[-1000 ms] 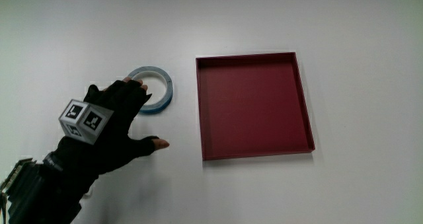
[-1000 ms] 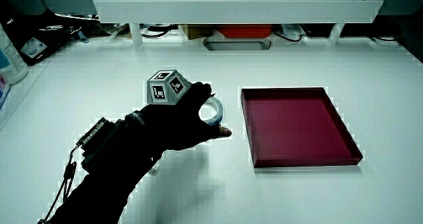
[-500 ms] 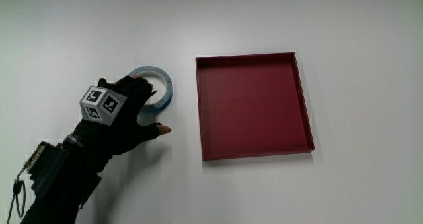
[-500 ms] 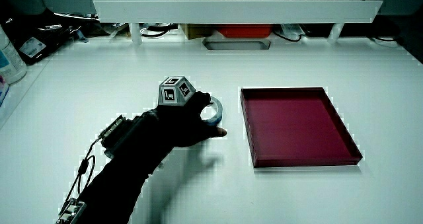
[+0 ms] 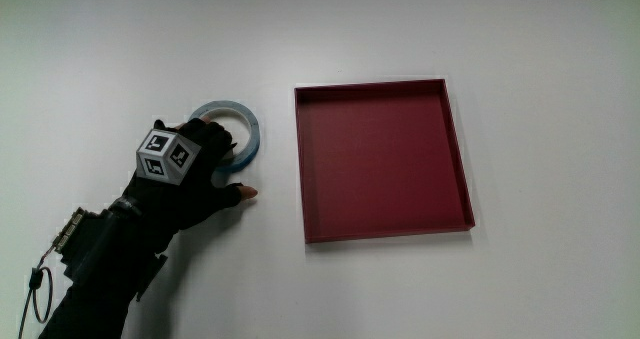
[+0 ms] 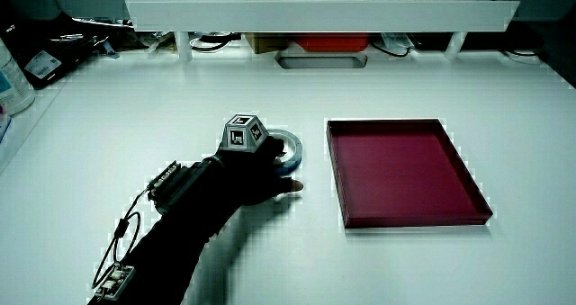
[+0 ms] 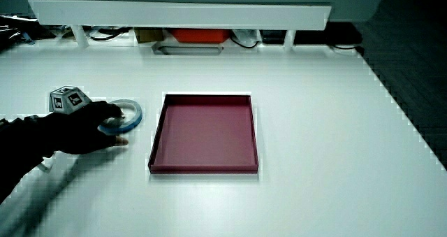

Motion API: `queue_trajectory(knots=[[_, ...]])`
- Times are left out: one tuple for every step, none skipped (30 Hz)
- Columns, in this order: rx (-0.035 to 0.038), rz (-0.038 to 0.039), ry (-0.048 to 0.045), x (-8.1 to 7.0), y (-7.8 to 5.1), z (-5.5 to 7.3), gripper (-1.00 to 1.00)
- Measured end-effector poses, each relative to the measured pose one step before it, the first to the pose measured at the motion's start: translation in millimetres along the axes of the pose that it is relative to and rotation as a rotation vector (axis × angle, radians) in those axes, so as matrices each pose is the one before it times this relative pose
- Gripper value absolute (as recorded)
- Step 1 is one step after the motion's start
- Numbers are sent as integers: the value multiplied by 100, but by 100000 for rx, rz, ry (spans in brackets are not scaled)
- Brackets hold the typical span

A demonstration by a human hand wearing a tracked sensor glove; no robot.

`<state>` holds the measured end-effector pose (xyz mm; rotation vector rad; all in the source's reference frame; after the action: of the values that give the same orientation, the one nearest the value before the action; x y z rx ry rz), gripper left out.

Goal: Pick blue tape

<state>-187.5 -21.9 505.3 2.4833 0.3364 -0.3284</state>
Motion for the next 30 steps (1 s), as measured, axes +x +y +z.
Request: queue_trajectory(knots=[[659, -724, 256, -7, -6, -7, 0], [83, 359, 211, 21, 4, 3, 0], [543, -46, 378, 137, -85, 147, 0], [66, -181, -80, -62, 49, -136, 5], [530, -467, 1294, 54, 7, 44, 10], [70, -1478, -1202, -161, 145, -213, 14], [476, 475, 1284, 120, -108, 160, 19], [1355, -1051, -2078, -251, 110, -236, 24], [838, -262, 42, -25, -5, 35, 29], [1051, 256, 133, 112, -95, 147, 33], [1607, -404, 1459, 96, -54, 102, 38], [906, -950, 1444, 187, -96, 220, 43], [503, 122, -301, -76, -2, -115, 48], [163, 889, -1263, -70, -31, -133, 52], [1582, -708, 907, 157, -114, 126, 57], [1914, -1231, 44, -60, 17, -160, 62], [1204, -1197, 1151, 64, -35, -20, 67], [1102, -637, 425, 183, -116, 172, 71], [893, 328, -200, 33, -67, 15, 76], [-253, -54, -402, -246, 77, -382, 81], [1487, -446, 1040, 107, -82, 108, 86], [648, 122, -1369, -20, -37, 18, 90], [156, 0, 1415, 187, -91, 270, 95], [961, -184, -1680, -242, 58, -317, 100], [162, 217, -51, 29, -28, 18, 100], [413, -556, 621, 165, -86, 224, 100], [1034, -241, -225, -82, -27, -54, 100], [43, -297, -79, -7, -50, -26, 100], [-605, 776, -1441, -38, -16, -58, 100], [1129, -1124, 1096, 130, -91, 164, 100]])
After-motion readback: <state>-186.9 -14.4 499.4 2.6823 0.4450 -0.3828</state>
